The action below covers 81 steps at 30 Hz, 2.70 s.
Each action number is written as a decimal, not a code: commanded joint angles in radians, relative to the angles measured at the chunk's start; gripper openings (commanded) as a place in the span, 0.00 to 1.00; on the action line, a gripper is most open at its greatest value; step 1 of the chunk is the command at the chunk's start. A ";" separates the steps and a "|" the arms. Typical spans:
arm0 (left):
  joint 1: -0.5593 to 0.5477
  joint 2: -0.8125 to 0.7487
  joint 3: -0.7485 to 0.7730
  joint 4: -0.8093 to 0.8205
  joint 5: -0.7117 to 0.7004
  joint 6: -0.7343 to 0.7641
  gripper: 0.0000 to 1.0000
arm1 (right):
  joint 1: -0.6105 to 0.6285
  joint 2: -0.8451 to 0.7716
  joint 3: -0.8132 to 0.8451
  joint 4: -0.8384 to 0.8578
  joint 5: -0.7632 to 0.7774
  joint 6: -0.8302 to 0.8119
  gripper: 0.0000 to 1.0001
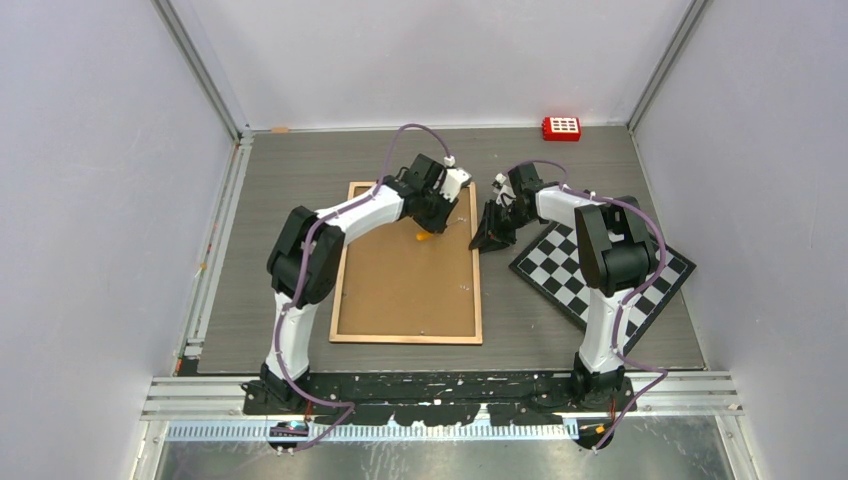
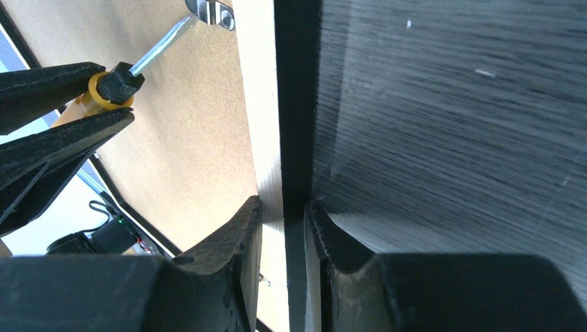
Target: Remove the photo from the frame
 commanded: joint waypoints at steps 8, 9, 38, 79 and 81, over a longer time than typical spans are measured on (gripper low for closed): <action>0.049 -0.193 -0.057 0.028 0.277 0.016 0.00 | -0.016 -0.113 0.040 -0.036 -0.104 -0.033 0.38; 0.059 -0.224 -0.081 0.043 0.299 0.016 0.00 | -0.024 -0.133 0.055 -0.056 -0.134 -0.038 0.42; 0.026 -0.652 -0.335 0.165 0.496 0.254 0.00 | 0.077 -0.409 0.030 0.132 -0.486 0.255 0.51; 0.349 -0.716 -0.530 0.806 0.943 -1.244 0.77 | 0.094 -0.541 0.052 0.457 -0.379 0.529 0.00; 0.348 -0.712 -0.526 0.840 0.940 -1.280 0.77 | 0.104 -0.548 0.048 0.492 -0.377 0.536 0.00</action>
